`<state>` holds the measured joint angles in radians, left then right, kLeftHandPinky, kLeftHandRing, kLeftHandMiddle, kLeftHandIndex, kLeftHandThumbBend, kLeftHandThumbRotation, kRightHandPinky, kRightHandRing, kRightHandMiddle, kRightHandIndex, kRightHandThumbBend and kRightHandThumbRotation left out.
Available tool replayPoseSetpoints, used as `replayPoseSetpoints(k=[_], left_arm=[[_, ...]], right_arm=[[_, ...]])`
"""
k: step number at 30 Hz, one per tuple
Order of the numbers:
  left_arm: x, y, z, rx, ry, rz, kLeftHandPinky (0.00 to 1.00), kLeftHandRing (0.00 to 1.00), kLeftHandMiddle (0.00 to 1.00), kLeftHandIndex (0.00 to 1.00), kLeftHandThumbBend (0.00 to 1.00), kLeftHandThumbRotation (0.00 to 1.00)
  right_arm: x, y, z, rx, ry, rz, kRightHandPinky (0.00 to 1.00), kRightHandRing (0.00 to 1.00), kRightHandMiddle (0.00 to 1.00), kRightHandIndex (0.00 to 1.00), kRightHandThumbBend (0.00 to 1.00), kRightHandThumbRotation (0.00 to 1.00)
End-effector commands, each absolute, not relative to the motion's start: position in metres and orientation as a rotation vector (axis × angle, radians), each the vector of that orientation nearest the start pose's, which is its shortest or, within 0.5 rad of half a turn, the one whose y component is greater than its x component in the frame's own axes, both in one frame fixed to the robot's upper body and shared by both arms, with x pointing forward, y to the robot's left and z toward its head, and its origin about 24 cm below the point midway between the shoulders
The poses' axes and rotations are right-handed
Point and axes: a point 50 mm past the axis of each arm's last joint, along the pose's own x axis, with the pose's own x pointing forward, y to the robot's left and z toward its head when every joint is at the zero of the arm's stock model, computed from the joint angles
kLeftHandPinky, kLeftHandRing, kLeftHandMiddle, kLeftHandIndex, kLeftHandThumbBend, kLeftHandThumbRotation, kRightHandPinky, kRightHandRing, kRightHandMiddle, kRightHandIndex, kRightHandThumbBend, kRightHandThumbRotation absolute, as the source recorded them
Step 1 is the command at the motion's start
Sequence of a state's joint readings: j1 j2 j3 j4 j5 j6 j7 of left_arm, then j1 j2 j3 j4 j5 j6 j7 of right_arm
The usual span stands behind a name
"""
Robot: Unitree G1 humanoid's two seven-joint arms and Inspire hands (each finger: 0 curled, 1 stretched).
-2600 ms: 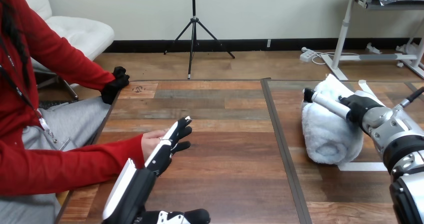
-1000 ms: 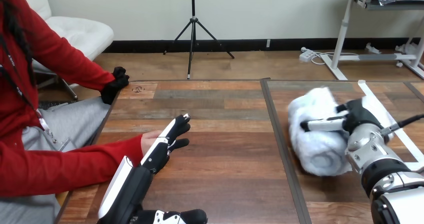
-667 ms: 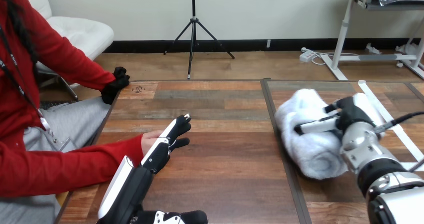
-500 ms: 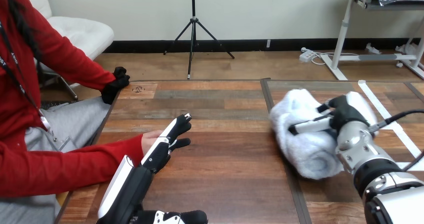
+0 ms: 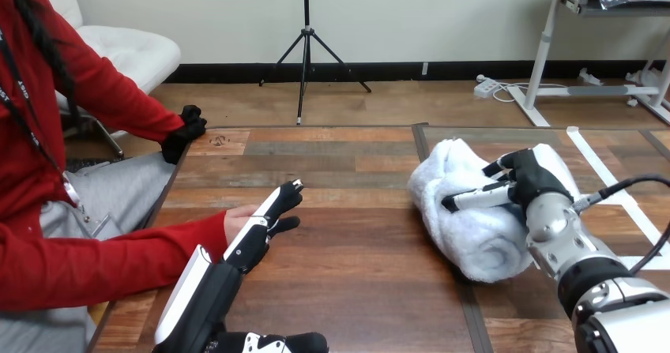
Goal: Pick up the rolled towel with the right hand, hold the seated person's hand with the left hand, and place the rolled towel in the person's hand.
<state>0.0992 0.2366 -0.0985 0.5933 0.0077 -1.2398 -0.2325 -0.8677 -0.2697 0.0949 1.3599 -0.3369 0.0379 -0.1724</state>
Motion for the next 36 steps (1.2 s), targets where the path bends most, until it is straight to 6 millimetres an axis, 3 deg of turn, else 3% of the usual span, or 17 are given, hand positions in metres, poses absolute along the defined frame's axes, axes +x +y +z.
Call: replayPoseSetpoints(k=[1, 22, 36], left_arm=[[0.193, 0.174, 0.023, 0.284, -0.598, -0.385, 0.87, 0.94, 0.96, 0.94, 1.0, 0.61], [0.194, 0.175, 0.024, 0.295, -0.605, -0.387, 0.86, 0.94, 0.96, 0.94, 1.0, 0.63], [0.193, 0.176, 0.024, 0.298, -0.599, -0.389, 0.86, 0.94, 0.96, 0.94, 1.0, 0.62]], right_arm=[[0.364, -0.196, 0.019, -0.663, 0.454, -0.056, 0.28, 0.36, 0.45, 0.49, 0.82, 0.0], [0.366, -0.2, 0.026, -0.527, 0.359, -0.07, 0.3, 0.39, 0.49, 0.51, 0.81, 0.0], [0.362, -0.2, 0.031, -0.441, 0.181, -0.107, 0.34, 0.42, 0.52, 0.51, 0.8, 0.0]])
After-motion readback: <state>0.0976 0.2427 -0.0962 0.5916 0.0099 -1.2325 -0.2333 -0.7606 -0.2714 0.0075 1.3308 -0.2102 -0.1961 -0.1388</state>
